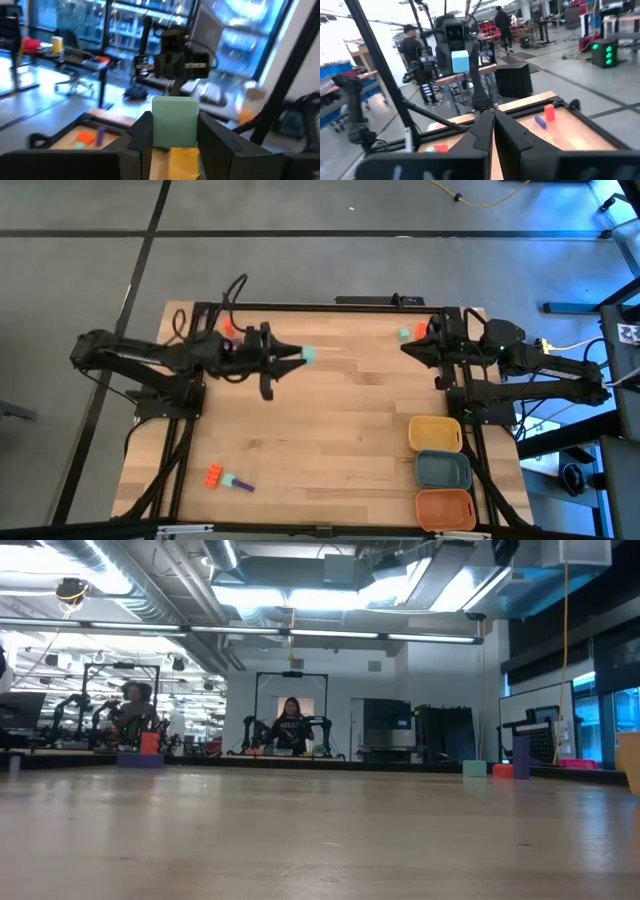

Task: Sort & place blocks by color
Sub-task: Put the top left light blue block into the orange bin

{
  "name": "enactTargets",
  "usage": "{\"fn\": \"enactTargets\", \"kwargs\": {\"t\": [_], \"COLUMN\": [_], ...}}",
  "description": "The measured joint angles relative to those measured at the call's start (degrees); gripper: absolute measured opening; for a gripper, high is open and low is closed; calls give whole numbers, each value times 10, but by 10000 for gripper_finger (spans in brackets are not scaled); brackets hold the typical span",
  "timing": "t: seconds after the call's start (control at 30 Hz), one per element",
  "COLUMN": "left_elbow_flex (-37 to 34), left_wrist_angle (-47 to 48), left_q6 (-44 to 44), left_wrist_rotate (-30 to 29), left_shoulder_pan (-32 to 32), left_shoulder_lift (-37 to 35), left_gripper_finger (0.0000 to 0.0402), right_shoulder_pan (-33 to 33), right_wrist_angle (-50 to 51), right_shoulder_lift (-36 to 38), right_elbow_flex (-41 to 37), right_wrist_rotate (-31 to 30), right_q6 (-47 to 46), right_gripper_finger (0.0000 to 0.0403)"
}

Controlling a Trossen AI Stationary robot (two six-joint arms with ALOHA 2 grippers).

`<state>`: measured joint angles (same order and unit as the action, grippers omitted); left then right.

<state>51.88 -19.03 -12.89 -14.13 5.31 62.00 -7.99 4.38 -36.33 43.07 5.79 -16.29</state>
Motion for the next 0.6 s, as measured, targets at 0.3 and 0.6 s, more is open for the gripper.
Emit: {"fn": "enactTargets", "kwargs": {"t": [0.3, 0.6], "left_elbow_flex": [-106, -106], "left_wrist_angle": [-145, -146], "left_q6": [-20, -35], "left_wrist_rotate": [57, 105], "left_shoulder_pan": [-12, -42], "left_shoulder_lift": [-3, -2], "left_gripper_finger": [112, 112], "right_shoulder_pan": [23, 30], "right_wrist_angle": [-21, -25], "right_shoulder_lift": [-51, -75], "right_elbow_flex": [0, 0], "right_wrist_rotate": [4, 3], "right_q6": [-14, 5], "right_gripper_finger": [20, 20]}}
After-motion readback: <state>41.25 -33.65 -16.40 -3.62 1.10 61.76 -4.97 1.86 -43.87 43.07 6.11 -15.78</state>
